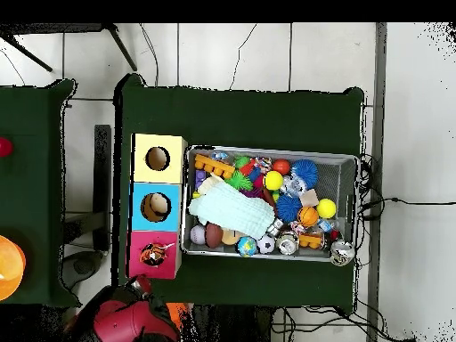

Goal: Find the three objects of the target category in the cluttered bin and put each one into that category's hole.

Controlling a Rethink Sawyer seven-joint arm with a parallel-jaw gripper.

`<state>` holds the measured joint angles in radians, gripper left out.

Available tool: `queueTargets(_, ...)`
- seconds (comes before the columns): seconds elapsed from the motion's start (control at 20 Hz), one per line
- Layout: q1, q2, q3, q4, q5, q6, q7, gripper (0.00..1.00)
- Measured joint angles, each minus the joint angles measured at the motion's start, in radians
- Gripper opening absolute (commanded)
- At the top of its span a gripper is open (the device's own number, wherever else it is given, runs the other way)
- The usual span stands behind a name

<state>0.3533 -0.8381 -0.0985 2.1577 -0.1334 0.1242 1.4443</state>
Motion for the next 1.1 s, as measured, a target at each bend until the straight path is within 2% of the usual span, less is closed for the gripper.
queueTargets(0.8,-0.014,-0.007,0.018,0.000,0.000,0.011,0.000,0.00)
queueTargets(1.1,0.004,-0.010,0.014,-0.001,0.000,0.015,0.000,0.00)
